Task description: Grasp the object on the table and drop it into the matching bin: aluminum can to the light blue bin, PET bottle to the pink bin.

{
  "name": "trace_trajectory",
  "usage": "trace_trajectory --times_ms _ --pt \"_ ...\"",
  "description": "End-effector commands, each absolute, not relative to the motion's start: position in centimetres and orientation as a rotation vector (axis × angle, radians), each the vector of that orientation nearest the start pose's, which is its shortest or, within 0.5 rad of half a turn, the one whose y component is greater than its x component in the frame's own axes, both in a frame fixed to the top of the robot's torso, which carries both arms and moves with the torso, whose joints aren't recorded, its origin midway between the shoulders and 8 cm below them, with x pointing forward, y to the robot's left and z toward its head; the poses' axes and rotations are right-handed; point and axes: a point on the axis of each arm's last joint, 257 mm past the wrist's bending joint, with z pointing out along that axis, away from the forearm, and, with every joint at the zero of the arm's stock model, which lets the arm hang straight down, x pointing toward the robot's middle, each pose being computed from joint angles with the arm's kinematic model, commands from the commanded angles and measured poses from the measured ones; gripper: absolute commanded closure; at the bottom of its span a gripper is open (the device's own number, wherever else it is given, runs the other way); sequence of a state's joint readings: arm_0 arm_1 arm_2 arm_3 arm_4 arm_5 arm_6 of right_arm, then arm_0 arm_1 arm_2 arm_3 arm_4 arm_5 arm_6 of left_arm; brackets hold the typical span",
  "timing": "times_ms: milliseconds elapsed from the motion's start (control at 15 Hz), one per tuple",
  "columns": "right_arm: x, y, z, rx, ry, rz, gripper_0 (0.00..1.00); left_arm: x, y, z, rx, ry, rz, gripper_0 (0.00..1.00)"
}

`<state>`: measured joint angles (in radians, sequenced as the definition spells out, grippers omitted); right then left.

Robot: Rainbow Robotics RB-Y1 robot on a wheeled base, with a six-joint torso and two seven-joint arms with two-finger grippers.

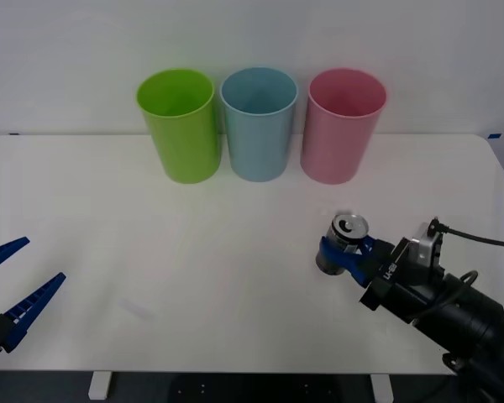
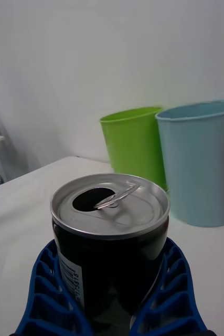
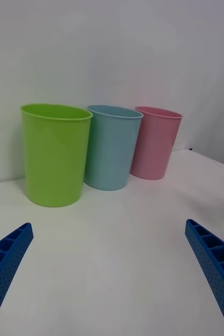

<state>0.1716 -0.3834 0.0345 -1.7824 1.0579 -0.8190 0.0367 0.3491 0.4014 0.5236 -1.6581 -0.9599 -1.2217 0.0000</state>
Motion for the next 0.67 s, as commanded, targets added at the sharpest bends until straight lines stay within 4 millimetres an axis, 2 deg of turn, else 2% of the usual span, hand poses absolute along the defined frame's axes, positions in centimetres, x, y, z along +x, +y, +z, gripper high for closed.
trace_trajectory --times_ms 67,400,667 --pt "41.5 -13.1 -14.3 -0.621 1.327 0.721 1.00 34.2 33.0 -16.9 0.465 1.441 -0.567 0.00" --pt "43.9 -13.4 -9.8 -0.613 1.309 0.754 1.00 34.2 33.0 -16.9 0.465 1.441 -0.567 0.00" --pt "45.9 -12.9 -6.7 -0.597 1.312 0.770 1.00 34.2 33.0 -16.9 0.465 1.441 -0.567 0.00"
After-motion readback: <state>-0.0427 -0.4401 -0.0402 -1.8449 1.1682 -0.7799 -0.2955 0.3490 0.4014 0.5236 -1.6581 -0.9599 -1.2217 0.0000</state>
